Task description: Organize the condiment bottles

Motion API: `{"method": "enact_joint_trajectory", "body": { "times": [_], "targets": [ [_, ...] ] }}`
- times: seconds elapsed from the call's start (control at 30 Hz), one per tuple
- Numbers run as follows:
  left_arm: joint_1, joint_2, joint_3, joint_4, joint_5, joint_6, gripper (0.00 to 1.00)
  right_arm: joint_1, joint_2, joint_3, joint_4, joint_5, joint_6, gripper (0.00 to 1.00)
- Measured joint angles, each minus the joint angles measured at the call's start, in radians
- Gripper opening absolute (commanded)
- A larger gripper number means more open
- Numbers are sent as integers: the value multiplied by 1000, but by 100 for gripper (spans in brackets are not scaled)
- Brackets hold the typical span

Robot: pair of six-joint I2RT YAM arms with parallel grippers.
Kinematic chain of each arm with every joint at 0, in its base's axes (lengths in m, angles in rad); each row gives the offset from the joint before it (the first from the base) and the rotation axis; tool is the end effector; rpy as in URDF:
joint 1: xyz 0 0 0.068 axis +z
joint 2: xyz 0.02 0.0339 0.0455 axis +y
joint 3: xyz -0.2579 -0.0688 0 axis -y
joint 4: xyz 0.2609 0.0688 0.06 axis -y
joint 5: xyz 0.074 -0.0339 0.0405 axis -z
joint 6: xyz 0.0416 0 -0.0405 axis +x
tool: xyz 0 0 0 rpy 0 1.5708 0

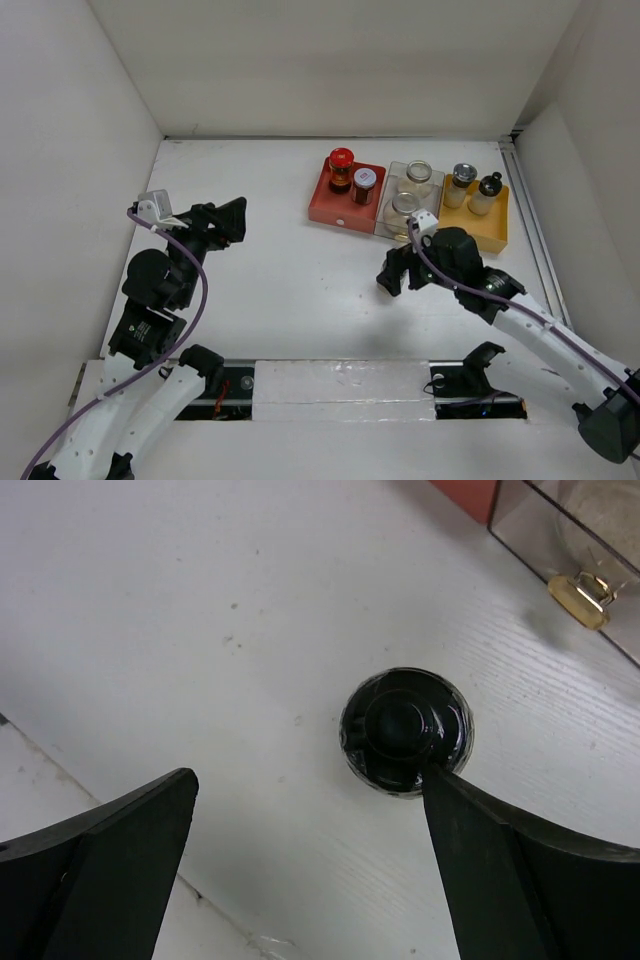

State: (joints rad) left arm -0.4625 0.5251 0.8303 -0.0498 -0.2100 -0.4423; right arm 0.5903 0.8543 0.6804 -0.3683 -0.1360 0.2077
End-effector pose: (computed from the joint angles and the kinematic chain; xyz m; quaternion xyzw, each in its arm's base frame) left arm 0.1279 -0.0541 0.4074 -0.0768 0.6087 -0.2864 0.7359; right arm 0.1769 0.1253 0.2625 -0.1980 0.8464 0.2452 0.4293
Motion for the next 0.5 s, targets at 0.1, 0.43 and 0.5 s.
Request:
{"method": "enact_joint_trajectory", "body": {
  "times": [0.1,0.43,0.5],
  "targets": [
    [0,0,0,0,2,0,79,15,44,-2,-9,39,3,100],
    [0,1,0,0,10,0,80,15,237,7,7,168,-3,81],
    [0,1,0,0,12,0,80,15,253,7,24,180,-8,71]
  ]
}}
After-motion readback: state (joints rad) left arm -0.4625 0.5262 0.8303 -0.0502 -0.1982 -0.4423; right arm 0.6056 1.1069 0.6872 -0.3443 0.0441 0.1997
